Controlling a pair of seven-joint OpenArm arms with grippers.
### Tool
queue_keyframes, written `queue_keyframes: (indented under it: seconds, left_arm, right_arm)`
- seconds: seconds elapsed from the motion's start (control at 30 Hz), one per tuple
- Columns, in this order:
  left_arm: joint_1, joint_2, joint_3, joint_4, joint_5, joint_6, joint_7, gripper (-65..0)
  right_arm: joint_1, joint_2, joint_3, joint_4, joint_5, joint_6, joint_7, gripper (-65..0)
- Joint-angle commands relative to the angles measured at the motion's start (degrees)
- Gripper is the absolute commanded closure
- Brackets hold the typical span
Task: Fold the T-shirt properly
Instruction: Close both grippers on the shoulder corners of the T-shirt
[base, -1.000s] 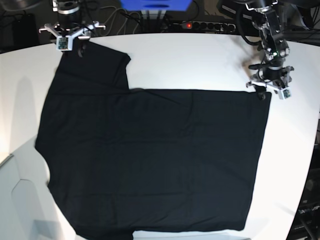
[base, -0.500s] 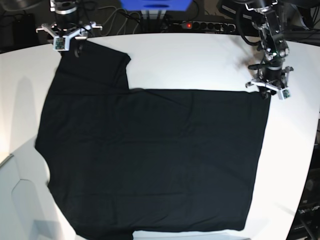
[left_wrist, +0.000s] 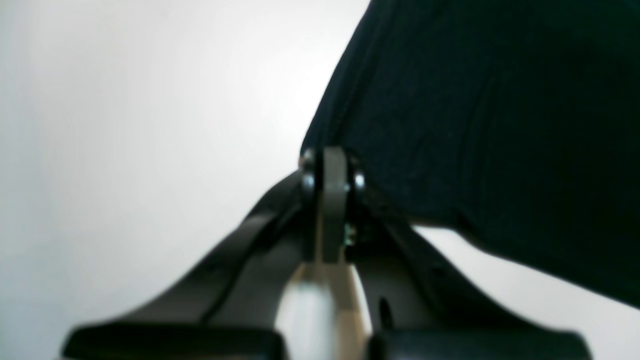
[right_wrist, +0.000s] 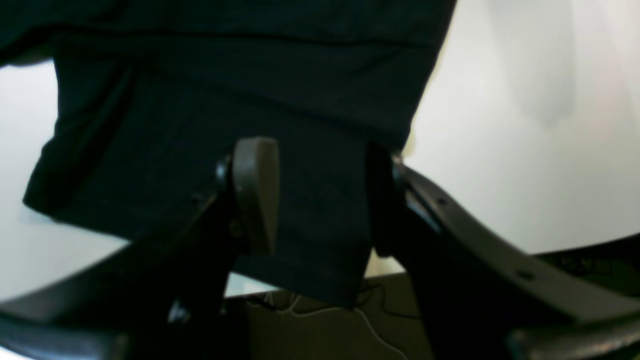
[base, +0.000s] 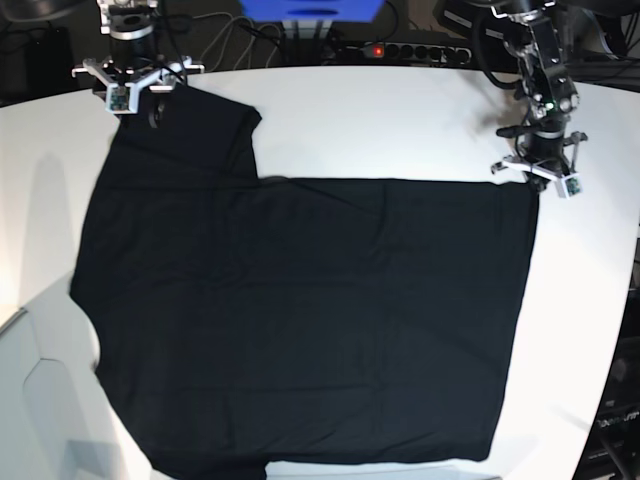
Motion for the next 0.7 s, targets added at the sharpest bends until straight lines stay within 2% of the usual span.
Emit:
queue_keyframes:
  seconds: [0.0,0.2,0.5,0.57,0.67]
  left_arm:
    - [0.38,-0.62,-0.46,1.78,-0.21,-0.27,-1.36,0.0]
    - [1.7,-0.54,-0.55,4.77,-0.21,-0.27,-1.36,0.0]
    - [6.0,2.01,-0.46,11.01,-0.21,-0.27,-1.36,0.0]
    - [6.27,2.54,-0.55,11.27,-0.21,-0.27,-1.36,0.0]
    - [6.88,2.54,-0.55,11.19,-0.21,-0.27,-1.36,0.0]
  right_arm:
    - [0.01,0.22,0.22,0.97,-0.25,0.3,1.23,-29.1]
    - [2.03,-0.22,3.65,0.97,0.02,0.3,-1.93,-29.0]
    - [9.68,-0.57,7.79,0.62,-0.16,0.38,-14.59,-29.4]
    - [11.17,0.05,7.79,-0.35,-0.16,0.38,-16.7,-31.7]
    - [12.23,0.31,7.79,-2.1,0.02,0.38,-18.11,-38.6]
